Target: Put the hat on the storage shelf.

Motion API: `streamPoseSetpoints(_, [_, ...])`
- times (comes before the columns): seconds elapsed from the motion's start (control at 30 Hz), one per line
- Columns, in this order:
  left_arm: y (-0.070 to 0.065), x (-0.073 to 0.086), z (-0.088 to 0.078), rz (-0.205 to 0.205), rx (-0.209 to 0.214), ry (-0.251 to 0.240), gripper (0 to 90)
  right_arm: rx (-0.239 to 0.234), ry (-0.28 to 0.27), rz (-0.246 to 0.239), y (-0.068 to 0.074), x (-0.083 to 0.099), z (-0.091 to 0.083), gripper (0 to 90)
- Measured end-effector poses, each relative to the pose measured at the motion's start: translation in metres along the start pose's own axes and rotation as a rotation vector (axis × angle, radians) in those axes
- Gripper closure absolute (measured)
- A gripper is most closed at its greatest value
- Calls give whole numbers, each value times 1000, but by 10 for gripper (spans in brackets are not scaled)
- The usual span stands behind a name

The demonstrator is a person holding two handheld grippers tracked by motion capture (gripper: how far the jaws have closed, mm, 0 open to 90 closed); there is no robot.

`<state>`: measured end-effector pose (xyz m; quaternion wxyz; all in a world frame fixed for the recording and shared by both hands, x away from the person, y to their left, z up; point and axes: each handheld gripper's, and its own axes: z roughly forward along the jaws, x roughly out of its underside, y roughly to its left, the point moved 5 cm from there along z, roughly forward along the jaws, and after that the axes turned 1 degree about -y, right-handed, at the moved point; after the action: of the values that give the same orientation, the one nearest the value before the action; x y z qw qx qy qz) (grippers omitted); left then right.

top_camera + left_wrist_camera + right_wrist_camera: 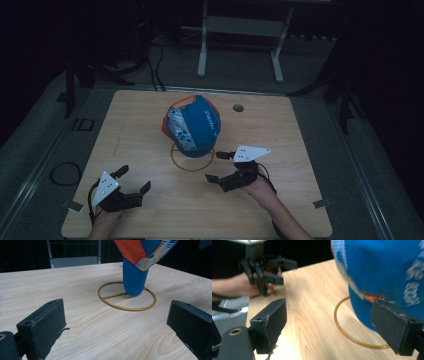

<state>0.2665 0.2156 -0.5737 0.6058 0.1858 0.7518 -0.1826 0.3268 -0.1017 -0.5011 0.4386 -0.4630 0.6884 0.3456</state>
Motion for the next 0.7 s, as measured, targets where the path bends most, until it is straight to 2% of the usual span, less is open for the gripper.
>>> streamPoseSetpoints(0.4, [1, 2, 2, 12, -1, 9, 24, -2, 78, -9, 1, 53, 9, 140])
streamPoseSetpoints(0.7, [2, 4, 2, 12, 5, 20, 23, 32, 88, 12, -10, 77, -3, 140])
